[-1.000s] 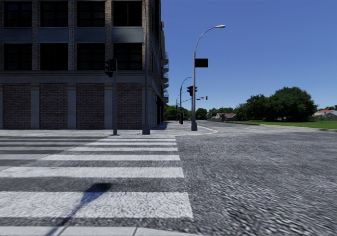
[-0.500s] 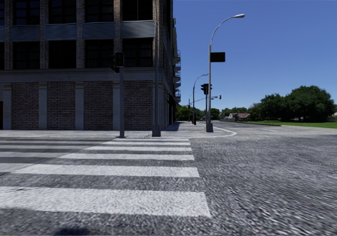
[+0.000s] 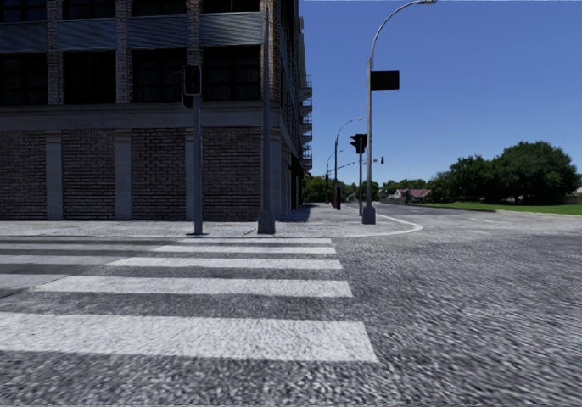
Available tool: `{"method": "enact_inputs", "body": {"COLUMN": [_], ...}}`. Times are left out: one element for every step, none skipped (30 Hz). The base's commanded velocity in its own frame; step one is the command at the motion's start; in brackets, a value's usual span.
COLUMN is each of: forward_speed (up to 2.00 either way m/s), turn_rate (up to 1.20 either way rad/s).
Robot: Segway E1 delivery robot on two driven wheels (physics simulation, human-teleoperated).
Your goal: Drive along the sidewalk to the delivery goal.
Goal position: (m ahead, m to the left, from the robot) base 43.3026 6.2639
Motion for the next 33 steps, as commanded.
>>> {"method": "enact_inputs", "body": {"forward_speed": [2.0,2.0,2.0,2.0,2.0,2.0,2.0,2.0,2.0,2.0,2.0,2.0,2.0,2.0,2.0,2.0,2.0,2.0,2.0,2.0,2.0,2.0,2.0,2.0,2.0,2.0,2.0,2.0,2.0,2.0,2.0,2.0,2.0], "turn_rate": [0.0,0.0,0.0,0.0,0.0,0.0,0.0,0.0,0.0,0.0,0.0,0.0,0.0,0.0,0.0,0.0,0.0,0.0,0.0,0.0,0.0,-0.41,-0.41,-0.69,-0.8,-0.44,0.0,0.0,0.0,0.0,0.0,0.0,0.0]}}
